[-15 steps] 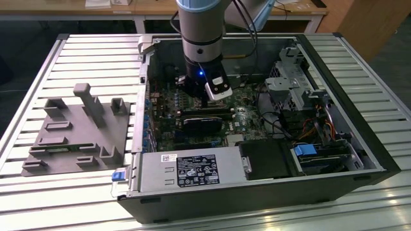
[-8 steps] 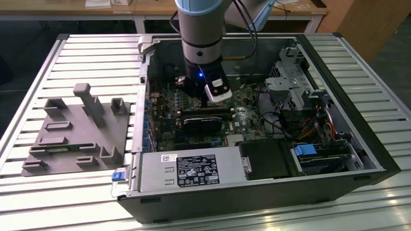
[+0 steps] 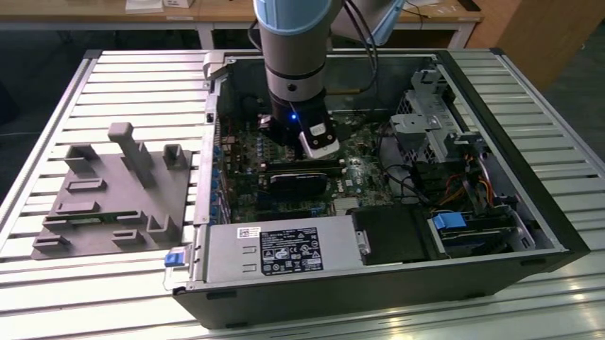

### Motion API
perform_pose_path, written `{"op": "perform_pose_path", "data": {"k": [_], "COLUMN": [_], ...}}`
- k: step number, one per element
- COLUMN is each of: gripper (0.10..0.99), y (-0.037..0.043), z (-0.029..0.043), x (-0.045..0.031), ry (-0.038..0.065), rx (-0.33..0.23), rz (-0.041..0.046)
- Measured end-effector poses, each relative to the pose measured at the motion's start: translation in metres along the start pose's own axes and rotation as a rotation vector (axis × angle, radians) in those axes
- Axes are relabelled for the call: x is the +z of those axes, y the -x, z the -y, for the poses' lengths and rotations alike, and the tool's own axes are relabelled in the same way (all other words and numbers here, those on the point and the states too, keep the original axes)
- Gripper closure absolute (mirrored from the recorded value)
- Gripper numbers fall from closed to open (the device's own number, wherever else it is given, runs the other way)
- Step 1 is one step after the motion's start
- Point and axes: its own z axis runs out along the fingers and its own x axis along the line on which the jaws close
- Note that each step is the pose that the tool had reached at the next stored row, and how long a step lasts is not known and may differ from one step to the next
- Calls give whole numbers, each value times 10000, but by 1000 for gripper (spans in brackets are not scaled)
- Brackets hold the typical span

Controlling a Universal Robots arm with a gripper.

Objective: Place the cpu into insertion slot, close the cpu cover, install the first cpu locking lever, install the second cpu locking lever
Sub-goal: 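Install the second cpu locking lever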

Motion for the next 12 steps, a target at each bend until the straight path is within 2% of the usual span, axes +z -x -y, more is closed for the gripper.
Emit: {"op": "perform_pose_path", "data": {"k": [2,4,12], "gripper": [984,984,984], "y": [-11,-22,-59], "z": [10,25,126], "x": [13,22,37], "ry": [53,152,656], "rx": [4,9,33], "rz": [-11,-24,-14]}}
